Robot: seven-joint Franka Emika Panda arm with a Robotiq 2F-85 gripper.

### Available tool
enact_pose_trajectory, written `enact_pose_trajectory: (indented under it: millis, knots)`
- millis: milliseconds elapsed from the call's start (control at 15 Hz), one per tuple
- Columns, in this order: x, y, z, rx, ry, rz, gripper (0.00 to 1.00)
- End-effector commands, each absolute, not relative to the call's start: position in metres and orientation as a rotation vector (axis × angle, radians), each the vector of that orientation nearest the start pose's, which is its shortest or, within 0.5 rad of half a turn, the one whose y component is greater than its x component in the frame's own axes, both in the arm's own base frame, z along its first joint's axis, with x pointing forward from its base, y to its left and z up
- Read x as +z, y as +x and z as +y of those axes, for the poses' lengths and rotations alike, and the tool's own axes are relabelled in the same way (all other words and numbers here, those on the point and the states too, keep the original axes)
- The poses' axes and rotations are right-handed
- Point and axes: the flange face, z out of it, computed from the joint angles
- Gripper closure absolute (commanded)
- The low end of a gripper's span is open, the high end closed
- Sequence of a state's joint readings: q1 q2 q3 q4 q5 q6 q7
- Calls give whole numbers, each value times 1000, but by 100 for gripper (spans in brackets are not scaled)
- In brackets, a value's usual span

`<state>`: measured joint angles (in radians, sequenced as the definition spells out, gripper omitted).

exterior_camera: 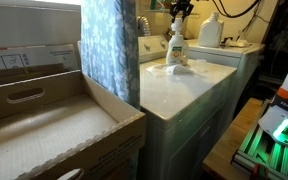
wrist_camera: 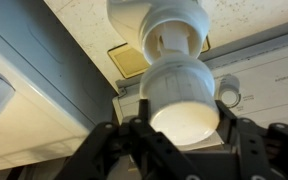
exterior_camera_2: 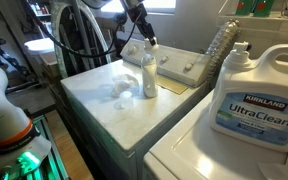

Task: Take the caps off the containers

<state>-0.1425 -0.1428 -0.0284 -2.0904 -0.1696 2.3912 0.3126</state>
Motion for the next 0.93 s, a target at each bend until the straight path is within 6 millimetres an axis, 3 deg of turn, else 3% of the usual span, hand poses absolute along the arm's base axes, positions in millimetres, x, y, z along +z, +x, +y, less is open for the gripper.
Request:
enact_pose_trajectory:
  millis: [0,400,733,800,867]
  knots:
    - [549,525,-107,-720,-3113,684,62]
    - [563,464,-181,-740,-3116,1155,62]
    - [536,409,-243,-644,-3023,1503,62]
    - [549,433,-233,-665,-3056,1391,62]
    - [545,427,-240,-652,-3050,1414,37]
